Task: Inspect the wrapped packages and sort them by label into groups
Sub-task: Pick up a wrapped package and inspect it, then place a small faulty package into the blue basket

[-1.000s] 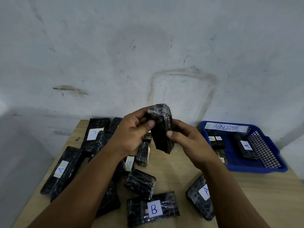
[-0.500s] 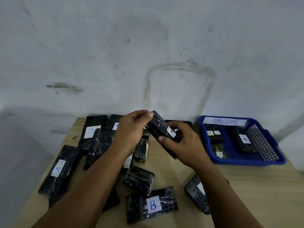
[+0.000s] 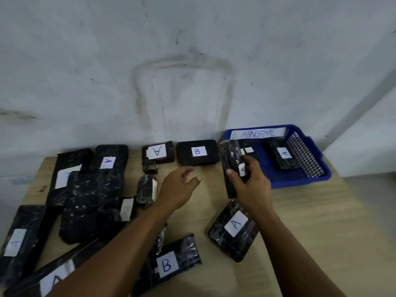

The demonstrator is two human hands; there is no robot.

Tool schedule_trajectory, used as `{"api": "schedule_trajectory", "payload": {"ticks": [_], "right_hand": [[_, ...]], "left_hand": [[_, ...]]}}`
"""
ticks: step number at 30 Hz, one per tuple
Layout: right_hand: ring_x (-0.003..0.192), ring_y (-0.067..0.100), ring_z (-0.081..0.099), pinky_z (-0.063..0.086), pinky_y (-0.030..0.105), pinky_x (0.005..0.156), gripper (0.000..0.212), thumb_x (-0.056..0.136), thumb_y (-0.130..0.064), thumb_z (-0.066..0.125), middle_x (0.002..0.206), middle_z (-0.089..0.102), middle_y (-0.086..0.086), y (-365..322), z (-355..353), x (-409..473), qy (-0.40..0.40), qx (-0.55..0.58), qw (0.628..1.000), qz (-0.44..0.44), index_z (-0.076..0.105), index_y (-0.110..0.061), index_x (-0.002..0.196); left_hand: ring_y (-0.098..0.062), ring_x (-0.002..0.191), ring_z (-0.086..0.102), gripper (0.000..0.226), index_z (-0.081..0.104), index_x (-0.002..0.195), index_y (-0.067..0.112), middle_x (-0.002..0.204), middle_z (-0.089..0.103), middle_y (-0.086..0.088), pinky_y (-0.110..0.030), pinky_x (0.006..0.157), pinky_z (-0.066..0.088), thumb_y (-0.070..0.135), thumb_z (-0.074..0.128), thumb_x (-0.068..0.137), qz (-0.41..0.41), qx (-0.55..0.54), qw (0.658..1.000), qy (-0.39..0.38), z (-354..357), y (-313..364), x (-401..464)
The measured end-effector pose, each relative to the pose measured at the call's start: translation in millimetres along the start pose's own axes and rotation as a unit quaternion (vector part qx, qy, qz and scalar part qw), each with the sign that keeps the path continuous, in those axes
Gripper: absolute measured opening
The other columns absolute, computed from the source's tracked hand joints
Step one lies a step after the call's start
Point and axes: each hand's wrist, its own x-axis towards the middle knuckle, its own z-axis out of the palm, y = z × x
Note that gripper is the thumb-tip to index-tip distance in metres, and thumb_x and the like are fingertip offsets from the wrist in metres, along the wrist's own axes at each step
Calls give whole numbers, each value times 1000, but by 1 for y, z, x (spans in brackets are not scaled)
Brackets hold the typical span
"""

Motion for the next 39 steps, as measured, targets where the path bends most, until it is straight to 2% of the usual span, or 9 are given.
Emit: {"api": "schedule_trajectory", "payload": {"ticks": [6,9,17,21,24,31,33,36,39], "right_hand": [[109,36,66,53,44,83,52,98,-42,64,120,71,10,51,-30,63,66,-54,993,83,45,-23,143],[108,38,63,44,41,78,54,96,-37,61,120,67,13,75,-35,101,65,-108,985,120,40,-20,143],[111,43,62,51,46,78,41,101,-33,65,128,59,20,142,-18,174,-49,-280,954,91,48,-11,131],[111,42,63,53,47,79,40,100,-36,67,126,60,20,154,-9,195,-70,-321,942,70,51,-10,127],[112,42,61,48,42,74,41,100,-38,67,123,61,20,157,-2,206,-66,-330,940,60,54,-10,125],[111,42,61,40,38,70,39,104,-42,58,118,65,21,156,2,212,-62,-335,939,53,60,-8,123],[117,44,57,42,41,74,41,104,-42,58,123,64,23,153,1,210,-68,-326,941,63,60,-8,127],[130,48,46,47,52,92,49,102,-43,59,140,56,26,140,-1,201,-38,-308,949,62,59,-7,136],[133,48,44,42,56,102,52,99,-40,63,145,54,26,115,5,183,31,-250,967,36,59,-7,138]], "left_hand": [[-19,125,59,45,63,135,20,138,63,2,-21,97,41,33,72,92,-3,147,987,-59,64,-31,30],[-23,134,50,50,58,140,19,145,58,0,-34,111,42,36,67,94,18,206,975,-80,84,-39,43],[-31,155,14,62,45,150,28,167,23,-7,-46,124,19,48,63,94,29,354,932,-77,114,-69,60],[-36,151,25,60,56,141,27,163,34,-12,-53,118,25,55,65,89,59,373,924,-57,115,-87,60],[-34,148,30,64,58,138,30,159,39,-9,-54,114,30,67,47,86,70,375,923,-43,113,-95,60],[-31,148,29,66,56,139,33,160,38,-5,-51,116,27,70,43,86,74,365,927,-40,110,-100,60],[-30,151,25,66,55,141,33,162,35,-5,-49,119,23,68,45,87,71,359,929,-52,108,-98,60],[-26,154,19,60,52,147,28,166,27,-3,-44,124,19,53,61,92,50,336,937,-75,101,-92,59],[-27,142,42,49,62,136,21,153,48,-3,-44,116,36,38,70,91,53,300,953,-6,82,-86,50]]}}
